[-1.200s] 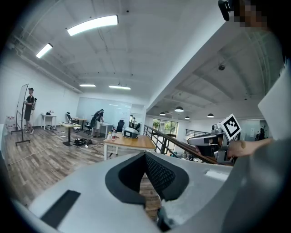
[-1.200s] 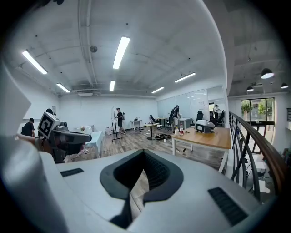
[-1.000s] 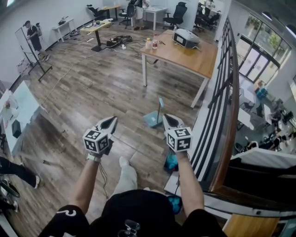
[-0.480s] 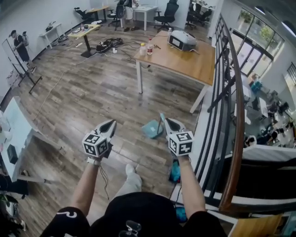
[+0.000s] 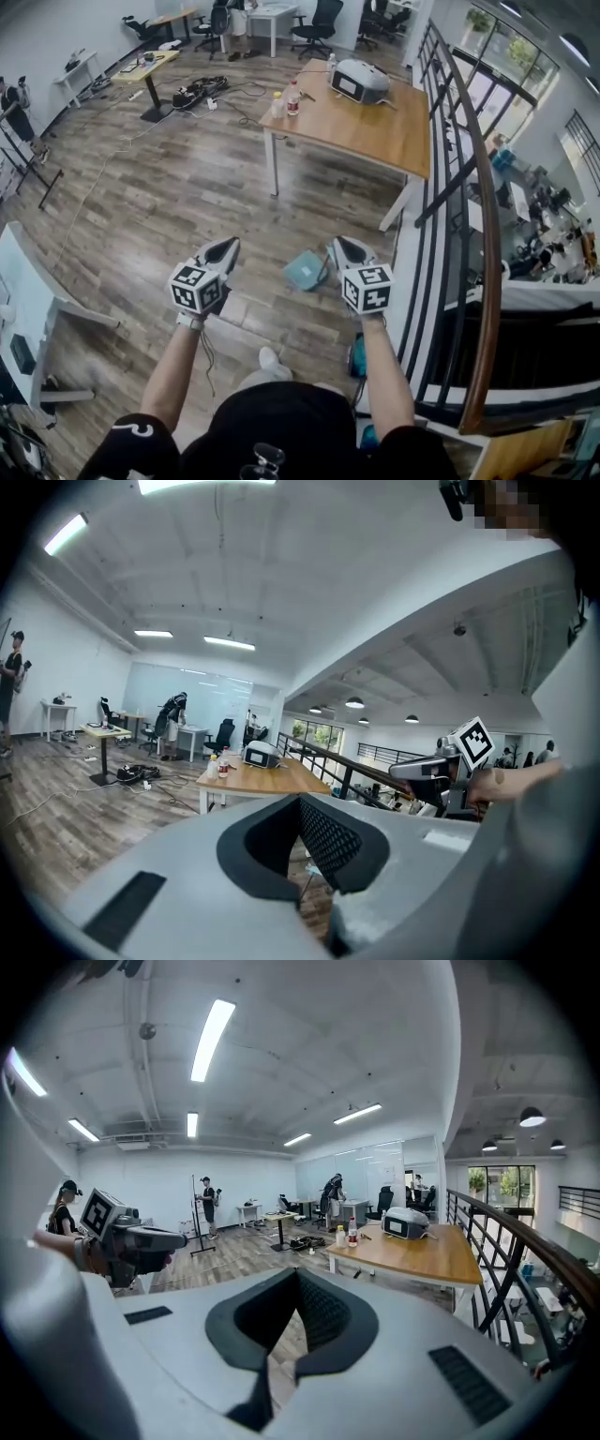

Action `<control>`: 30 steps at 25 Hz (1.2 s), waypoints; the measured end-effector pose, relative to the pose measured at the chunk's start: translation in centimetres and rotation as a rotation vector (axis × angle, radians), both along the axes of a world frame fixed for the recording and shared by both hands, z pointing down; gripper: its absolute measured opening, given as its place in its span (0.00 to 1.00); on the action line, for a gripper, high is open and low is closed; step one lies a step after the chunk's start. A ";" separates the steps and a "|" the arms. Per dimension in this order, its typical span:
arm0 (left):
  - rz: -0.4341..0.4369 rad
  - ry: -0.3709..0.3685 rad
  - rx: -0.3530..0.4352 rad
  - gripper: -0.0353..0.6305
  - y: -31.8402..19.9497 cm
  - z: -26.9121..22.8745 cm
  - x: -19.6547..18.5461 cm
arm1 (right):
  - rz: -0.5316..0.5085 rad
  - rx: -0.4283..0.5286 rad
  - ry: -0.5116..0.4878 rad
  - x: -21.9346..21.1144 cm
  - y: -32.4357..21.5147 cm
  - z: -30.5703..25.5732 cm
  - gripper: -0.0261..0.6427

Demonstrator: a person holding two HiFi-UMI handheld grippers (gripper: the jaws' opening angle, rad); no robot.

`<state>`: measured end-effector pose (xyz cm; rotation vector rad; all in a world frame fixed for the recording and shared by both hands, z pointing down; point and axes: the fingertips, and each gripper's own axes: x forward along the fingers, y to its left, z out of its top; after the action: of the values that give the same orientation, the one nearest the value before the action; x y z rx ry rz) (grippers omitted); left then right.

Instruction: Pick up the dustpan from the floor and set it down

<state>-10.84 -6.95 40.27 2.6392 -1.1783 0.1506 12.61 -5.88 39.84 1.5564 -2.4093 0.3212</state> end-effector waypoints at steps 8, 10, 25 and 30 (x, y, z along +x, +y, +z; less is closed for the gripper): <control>0.055 0.026 0.003 0.05 -5.7 -0.2 0.0 | 0.060 0.010 0.017 0.0 -4.3 0.0 0.03; 0.066 0.035 0.000 0.05 -6.7 -0.2 0.5 | 0.072 0.010 0.025 0.4 -5.0 0.1 0.03; 0.102 0.040 -0.028 0.05 -13.1 1.6 8.7 | 0.069 0.008 0.015 7.2 -12.2 3.1 0.03; 0.073 0.054 -0.052 0.05 -15.2 2.3 11.3 | 0.045 -0.012 0.001 9.5 -14.8 4.4 0.13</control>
<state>0.43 -22.19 42.53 2.6251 -1.0479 0.1199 22.08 -20.64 44.22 1.6068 -2.3703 0.3436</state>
